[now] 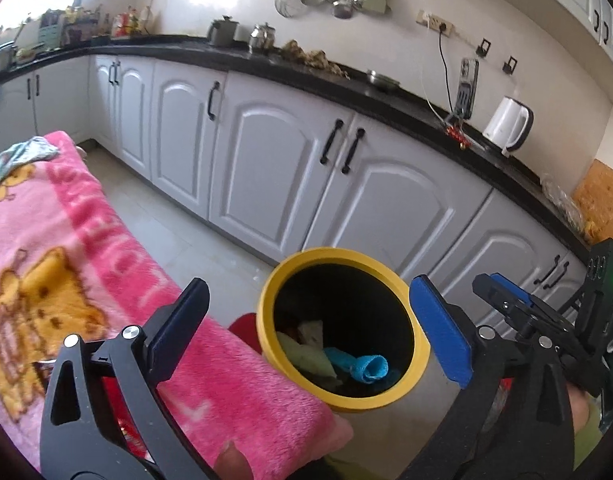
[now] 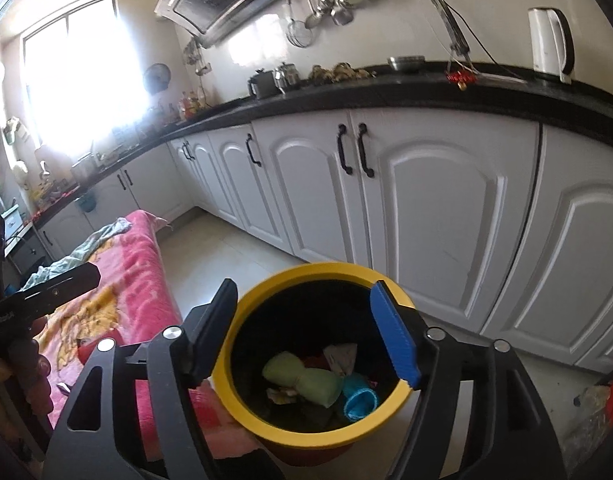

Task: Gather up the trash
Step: 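Move both open tools back to the wrappers on the blanket, then grasp the purple candy wrapper with the left tool while the right tool grasps the red snack-stick wrapper, then carry the purple wrapper and red snack-stick wrapper over the bin, then open both tools to drop the two wrappers into the bin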

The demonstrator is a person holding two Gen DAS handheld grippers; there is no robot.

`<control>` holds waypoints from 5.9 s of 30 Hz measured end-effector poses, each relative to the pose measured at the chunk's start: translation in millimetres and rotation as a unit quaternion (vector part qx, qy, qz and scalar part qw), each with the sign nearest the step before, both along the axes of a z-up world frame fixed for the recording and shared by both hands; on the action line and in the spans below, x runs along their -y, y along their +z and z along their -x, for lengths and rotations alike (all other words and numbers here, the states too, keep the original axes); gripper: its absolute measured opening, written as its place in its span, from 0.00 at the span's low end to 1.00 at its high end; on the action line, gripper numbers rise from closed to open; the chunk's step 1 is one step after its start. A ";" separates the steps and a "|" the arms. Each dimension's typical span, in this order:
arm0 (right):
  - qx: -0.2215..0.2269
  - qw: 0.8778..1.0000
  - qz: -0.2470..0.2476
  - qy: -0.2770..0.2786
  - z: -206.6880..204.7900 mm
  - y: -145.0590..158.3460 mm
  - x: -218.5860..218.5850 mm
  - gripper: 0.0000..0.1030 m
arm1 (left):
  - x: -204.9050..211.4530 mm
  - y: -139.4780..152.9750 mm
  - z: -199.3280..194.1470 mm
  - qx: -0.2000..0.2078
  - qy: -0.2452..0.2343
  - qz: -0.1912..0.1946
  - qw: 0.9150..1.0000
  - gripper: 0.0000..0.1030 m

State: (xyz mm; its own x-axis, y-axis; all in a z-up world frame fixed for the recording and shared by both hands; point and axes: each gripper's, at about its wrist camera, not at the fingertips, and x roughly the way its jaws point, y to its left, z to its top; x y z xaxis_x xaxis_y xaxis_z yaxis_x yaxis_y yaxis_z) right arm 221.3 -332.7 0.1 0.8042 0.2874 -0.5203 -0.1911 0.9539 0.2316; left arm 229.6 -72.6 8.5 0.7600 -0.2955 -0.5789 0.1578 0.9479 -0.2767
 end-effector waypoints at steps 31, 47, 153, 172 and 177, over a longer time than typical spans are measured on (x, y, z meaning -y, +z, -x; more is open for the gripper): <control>0.056 0.990 0.026 0.124 43.9 47.4 -106.4 0.81 | -142.8 22.0 80.6 0.033 0.124 0.025 0.991 0.89; 0.020 0.968 0.066 0.241 70.6 18.3 -185.9 0.82 | -196.7 -16.3 93.9 -0.011 0.185 0.004 0.983 0.89; -0.054 0.997 -0.017 0.058 -1.7 -16.9 16.4 0.07 | 72.7 -27.0 -17.9 -0.021 -0.173 -0.055 0.983 0.26; -0.104 0.993 -0.041 0.030 -22.3 -60.9 20.4 0.30 | 75.3 -71.3 -45.9 -0.077 -0.152 -0.041 0.985 0.37; -0.106 0.993 -0.052 0.014 -21.6 -62.5 28.9 0.38 | 66.1 -71.4 -46.5 -0.081 -0.134 -0.038 0.987 0.60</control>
State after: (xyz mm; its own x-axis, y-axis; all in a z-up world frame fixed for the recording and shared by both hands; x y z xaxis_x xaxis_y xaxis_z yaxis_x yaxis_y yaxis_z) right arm 242.9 -361.6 -62.3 0.6706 0.3691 -0.6434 -0.1533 0.9177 0.3665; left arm 276.1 -138.7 -62.9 0.5551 -0.4248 -0.7151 0.3659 0.8968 -0.2487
